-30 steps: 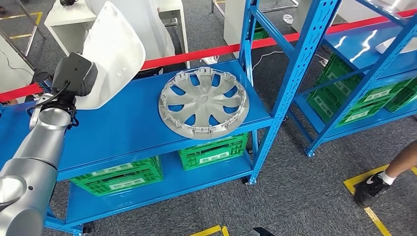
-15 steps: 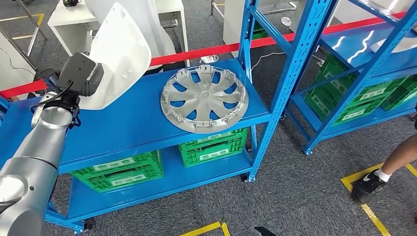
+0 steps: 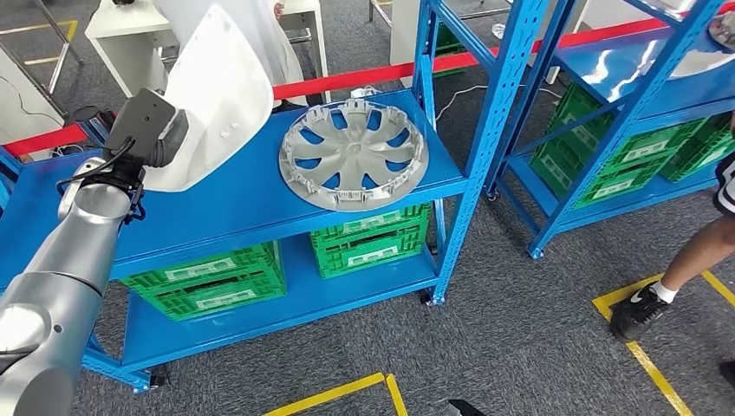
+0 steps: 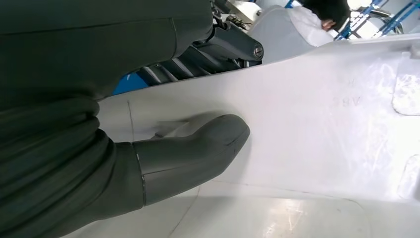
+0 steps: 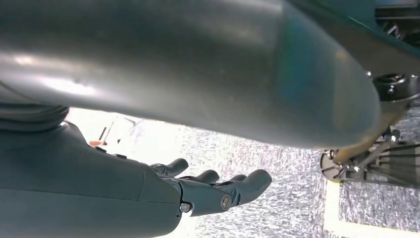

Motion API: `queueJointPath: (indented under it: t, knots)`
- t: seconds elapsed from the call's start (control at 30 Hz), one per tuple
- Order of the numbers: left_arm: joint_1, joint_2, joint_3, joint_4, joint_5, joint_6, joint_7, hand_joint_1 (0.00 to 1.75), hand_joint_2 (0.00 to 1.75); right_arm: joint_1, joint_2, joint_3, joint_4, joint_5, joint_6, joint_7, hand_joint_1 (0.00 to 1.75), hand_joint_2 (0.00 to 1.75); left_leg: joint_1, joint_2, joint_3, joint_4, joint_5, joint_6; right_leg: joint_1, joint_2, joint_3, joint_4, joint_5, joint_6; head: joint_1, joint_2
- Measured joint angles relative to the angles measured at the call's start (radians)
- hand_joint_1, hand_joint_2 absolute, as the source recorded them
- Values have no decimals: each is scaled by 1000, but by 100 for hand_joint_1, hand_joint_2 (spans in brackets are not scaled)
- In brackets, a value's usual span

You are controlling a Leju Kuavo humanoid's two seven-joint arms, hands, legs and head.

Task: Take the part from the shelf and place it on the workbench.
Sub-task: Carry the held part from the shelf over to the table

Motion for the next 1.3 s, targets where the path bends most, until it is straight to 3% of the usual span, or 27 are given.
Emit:
queueJointPath:
  t: [0.07,0.17,0.2,0.23,0.27,0.33,0.4,0.47,0.53,0.57,0.63,0.67,0.7,0.73,0.77,0.83,0.9,0.93,0.97,1.03,1.07,1.1,1.17,1.2,1.23,1.3]
  knots:
    - [-2,1,-5,4,0,0,0,175,175,-1,0,-1,0,-1,0,0,0,0,3,0,-15,27,-36,-11,-3,-3,-12,-4,18,-14,-2,0]
    - [-3,2,-13,10,1,1,0,175,175,-1,0,-1,0,-1,0,0,0,0,7,1,-58,189,-166,-24,-3,-5,-45,-4,48,-22,-4,0]
    - [-3,2,-16,12,1,1,1,175,175,-1,0,-1,0,-1,0,0,0,0,7,1,-65,240,-186,-27,-2,-5,-58,-4,58,-22,-4,0]
    - [-2,3,-19,15,1,2,1,175,175,-1,0,-1,0,-1,1,0,0,0,8,1,-60,267,-185,-27,-2,-5,-72,-3,68,-22,-4,0]
    - [-2,3,-22,16,2,2,1,175,175,-1,0,-2,0,-1,1,0,0,0,7,1,-38,259,-165,-25,-1,-5,-85,-3,78,-20,-4,0]
    - [-3,2,-27,17,3,3,1,175,175,-1,1,-4,0,-1,1,0,0,0,6,0,52,152,-127,-15,0,-5,-106,-2,97,-16,-4,0]
    - [-6,0,-31,13,5,3,0,175,175,-1,1,-8,0,-2,1,0,0,0,0,0,140,25,-134,-3,1,-5,-116,-4,114,-7,-2,0]
    - [-7,-2,-34,11,7,4,0,175,175,0,2,-10,0,-3,2,0,0,0,-9,-1,164,-26,-140,8,-3,-5,-117,-13,134,6,-3,0]
    - [-8,-4,-37,12,8,4,0,175,175,1,4,-12,0,-3,2,-1,0,0,-10,3,153,-37,-118,23,-6,-3,-122,-21,144,18,-5,0]
    - [-8,-5,-38,13,8,4,0,175,175,2,5,-14,0,-3,2,-2,0,0,-8,5,145,-42,-104,32,-6,-2,-130,-12,126,23,-4,0]
    - [-8,-8,-40,13,9,4,1,175,175,4,6,-16,0,-3,2,-3,0,0,-3,8,121,-48,-75,44,-7,-1,-159,67,37,27,-3,0]
    - [-8,-8,-40,14,9,4,1,175,175,3,6,-16,0,-3,2,-3,0,0,-3,7,103,-47,-62,47,-7,-1,-176,132,-12,29,-3,0]
    - [-7,-8,-41,15,9,4,1,175,175,2,6,-17,0,-3,1,-4,0,0,-3,7,85,-44,-49,48,-7,-1,-189,196,-43,31,-3,0]
    - [-6,-8,-41,16,9,4,1,175,175,2,6,-17,0,-3,1,-4,0,0,-3,7,67,-41,-37,47,-7,-1,-191,242,-48,33,-3,0]
    - [-4,-8,-41,18,9,4,1,175,175,1,6,-17,0,-3,1,-4,0,0,-2,7,48,-37,-26,45,-7,-1,-180,260,-32,34,-3,0]
    - [-3,-8,-41,20,9,4,1,175,175,1,5,-18,0,-3,1,-4,0,0,0,7,12,-25,-6,38,-8,-2,-108,197,18,35,-2,0]
    - [-3,-7,-41,17,9,4,1,175,175,-1,5,-18,0,-3,1,-4,0,0,-1,7,-15,-10,8,26,-5,-1,-11,67,3,32,-1,0]
    - [-3,-7,-41,16,9,4,0,175,175,-2,5,-18,-1,-3,1,-6,0,0,-2,7,-22,-5,15,20,-3,1,19,22,-15,27,-1,0]
    - [-4,-6,-41,15,9,5,0,175,175,-2,5,-18,-1,-3,1,-8,0,0,-3,7,-25,-4,23,14,0,2,31,-2,-29,22,0,0]
    - [-4,-5,-42,16,9,5,0,175,175,-1,6,-18,-1,-3,1,-11,0,0,0,6,-28,-7,35,2,-1,0,18,-7,-16,7,1,0]
    - [-4,-4,-42,17,9,5,0,175,175,-1,6,-18,-1,-3,1,-12,0,0,1,6,-35,0,21,-4,-2,-3,9,-9,-4,-1,0,0]
    - [-5,-3,-42,17,9,5,1,175,175,-1,6,-18,-1,-3,1,-13,0,0,3,5,-45,25,-14,-10,-3,-5,-3,-11,10,-8,-1,0]
    - [-4,-1,-43,18,10,5,0,175,175,-2,5,-18,-1,-3,2,-14,0,0,7,5,-71,130,-119,-21,-4,-8,-30,-11,36,-16,-3,0]
    - [-3,0,-44,18,11,6,0,175,175,-2,5,-19,-1,-2,2,-14,0,0,8,5,-80,195,-158,-24,-3,-8,-45,-11,48,-17,-3,0]
    - [-1,1,-47,19,13,6,0,175,175,-1,5,-19,-1,0,2,-14,0,0,8,5,-82,247,-172,-27,-2,-9,-61,-11,61,-16,-3,0]
    - [2,7,-52,20,18,6,1,175,175,-1,5,-19,-1,7,2,-14,0,0,9,5,-48,267,-139,-25,0,-9,-93,-10,86,-14,-3,0]
